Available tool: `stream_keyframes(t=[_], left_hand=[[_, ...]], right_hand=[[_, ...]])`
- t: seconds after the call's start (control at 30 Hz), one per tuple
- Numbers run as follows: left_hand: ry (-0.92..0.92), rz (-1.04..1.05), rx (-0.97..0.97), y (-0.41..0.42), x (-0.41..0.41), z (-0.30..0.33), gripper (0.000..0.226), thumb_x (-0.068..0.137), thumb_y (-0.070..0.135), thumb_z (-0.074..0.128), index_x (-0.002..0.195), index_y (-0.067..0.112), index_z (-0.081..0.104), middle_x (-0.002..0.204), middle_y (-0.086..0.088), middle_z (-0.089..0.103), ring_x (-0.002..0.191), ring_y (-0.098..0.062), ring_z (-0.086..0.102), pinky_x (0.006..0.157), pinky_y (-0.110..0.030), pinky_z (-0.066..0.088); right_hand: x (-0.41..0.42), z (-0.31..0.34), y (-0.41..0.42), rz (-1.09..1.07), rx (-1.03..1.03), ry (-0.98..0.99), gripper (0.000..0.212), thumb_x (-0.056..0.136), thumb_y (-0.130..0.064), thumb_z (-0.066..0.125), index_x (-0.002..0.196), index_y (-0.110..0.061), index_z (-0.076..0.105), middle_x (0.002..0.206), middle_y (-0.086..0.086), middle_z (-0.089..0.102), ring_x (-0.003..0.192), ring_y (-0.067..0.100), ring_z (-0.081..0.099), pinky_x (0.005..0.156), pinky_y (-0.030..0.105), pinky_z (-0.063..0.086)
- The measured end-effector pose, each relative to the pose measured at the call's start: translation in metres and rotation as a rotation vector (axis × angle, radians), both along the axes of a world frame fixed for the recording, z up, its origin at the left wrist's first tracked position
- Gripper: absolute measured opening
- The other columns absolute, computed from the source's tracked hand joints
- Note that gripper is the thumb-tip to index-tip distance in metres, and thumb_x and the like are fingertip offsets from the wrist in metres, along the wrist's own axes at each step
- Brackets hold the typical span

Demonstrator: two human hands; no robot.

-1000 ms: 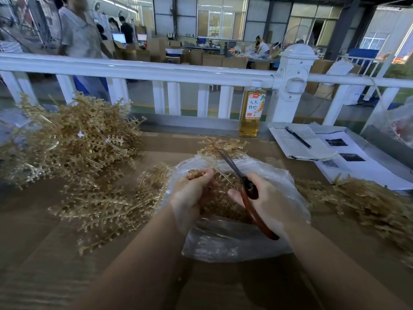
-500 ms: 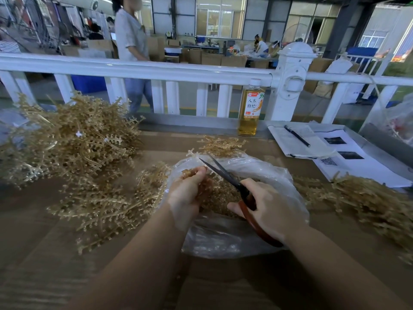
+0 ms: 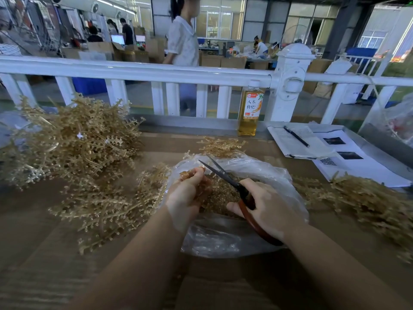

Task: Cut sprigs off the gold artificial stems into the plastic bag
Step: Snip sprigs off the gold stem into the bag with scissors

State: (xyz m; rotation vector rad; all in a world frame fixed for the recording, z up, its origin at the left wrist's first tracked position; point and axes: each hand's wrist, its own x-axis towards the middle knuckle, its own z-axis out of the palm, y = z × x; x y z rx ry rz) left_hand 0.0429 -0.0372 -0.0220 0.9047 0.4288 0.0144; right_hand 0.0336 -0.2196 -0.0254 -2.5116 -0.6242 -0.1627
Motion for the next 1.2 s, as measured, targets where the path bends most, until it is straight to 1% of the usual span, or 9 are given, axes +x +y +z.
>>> stream_keyframes(t=[0.17,0.33,0.43,0.53,0.73,0.87,1.0,1.07,1.2], left_hand=[[-0.011,-0.016,0.004,0.0012,0.0009,-0.0024,0.008,0.089,0.008,0.061,0.081,0.01,0.062,0.052,0.0,0.063,0.056,-0.012,0.061,0.066,-0.028,0.053],[-0.016,-0.011,0.02,0.0013,0.0017,-0.004,0.012,0.088,0.008,0.062,0.077,0.01,0.062,0.051,0.001,0.062,0.054,-0.011,0.061,0.061,-0.026,0.053],[-0.005,-0.007,0.021,0.0009,0.0025,-0.0042,0.012,0.088,0.008,0.063,0.076,0.011,0.062,0.051,0.001,0.062,0.053,-0.012,0.061,0.058,-0.024,0.054],[-0.002,-0.003,0.028,0.0001,0.0032,-0.0042,0.014,0.088,0.009,0.063,0.074,0.012,0.061,0.05,0.002,0.062,0.048,-0.009,0.061,0.053,-0.021,0.054],[-0.016,-0.019,0.034,0.0005,0.0037,-0.0056,0.01,0.086,0.008,0.065,0.078,0.012,0.061,0.055,0.002,0.064,0.051,-0.009,0.062,0.05,-0.02,0.053],[-0.041,-0.056,0.039,0.0005,0.0026,-0.0057,0.012,0.082,0.004,0.068,0.078,0.013,0.061,0.073,0.001,0.066,0.066,-0.01,0.064,0.055,-0.02,0.053],[-0.027,-0.055,0.066,-0.0012,0.0048,-0.005,0.015,0.081,0.003,0.069,0.077,0.014,0.059,0.078,0.0,0.064,0.073,-0.012,0.062,0.064,-0.023,0.051],[-0.021,-0.076,0.069,-0.0018,0.0044,-0.0051,0.016,0.081,0.002,0.068,0.075,0.014,0.059,0.075,0.0,0.064,0.07,-0.012,0.061,0.058,-0.021,0.052],[-0.014,-0.104,0.081,-0.0006,0.0028,-0.0053,0.016,0.081,0.001,0.068,0.075,0.014,0.061,0.072,-0.002,0.066,0.067,-0.013,0.062,0.05,-0.02,0.051]], right_hand=[[0.0,0.0026,0.0001,0.023,0.016,-0.02,0.031,0.083,-0.061,0.058,0.091,-0.035,0.043,0.082,-0.015,0.047,0.086,0.009,0.046,0.07,0.025,0.032],[-0.0017,0.0039,0.0002,0.025,-0.009,-0.034,0.034,0.081,-0.063,0.057,0.093,-0.031,0.05,0.08,-0.013,0.052,0.076,0.001,0.047,0.062,0.013,0.032],[-0.0033,0.0033,-0.0013,0.002,-0.029,-0.066,0.035,0.08,-0.063,0.057,0.087,-0.029,0.05,0.073,-0.012,0.052,0.069,-0.001,0.048,0.064,0.01,0.036],[-0.0036,0.0019,-0.0026,-0.017,-0.043,-0.066,0.036,0.081,-0.061,0.061,0.085,-0.027,0.051,0.071,-0.011,0.053,0.067,0.002,0.05,0.057,0.016,0.036],[-0.0029,0.0019,-0.0024,-0.021,-0.043,-0.069,0.035,0.082,-0.06,0.06,0.087,-0.027,0.054,0.067,-0.011,0.053,0.064,0.0,0.051,0.054,0.015,0.035],[-0.004,0.0037,-0.0019,-0.02,-0.038,-0.067,0.034,0.082,-0.06,0.059,0.085,-0.028,0.052,0.064,-0.012,0.051,0.062,-0.002,0.05,0.058,0.013,0.036],[-0.0056,0.0041,-0.0015,-0.023,-0.05,-0.077,0.031,0.084,-0.06,0.058,0.083,-0.031,0.047,0.066,-0.013,0.049,0.063,-0.004,0.047,0.06,0.011,0.036],[-0.0061,0.0038,-0.0004,-0.021,-0.071,-0.074,0.029,0.085,-0.06,0.055,0.085,-0.033,0.044,0.071,-0.014,0.049,0.067,-0.004,0.046,0.055,0.013,0.032],[-0.0032,0.002,0.0057,0.021,-0.026,-0.038,0.031,0.088,-0.058,0.053,0.087,-0.028,0.044,0.078,-0.01,0.051,0.072,0.002,0.047,0.059,0.018,0.031]])
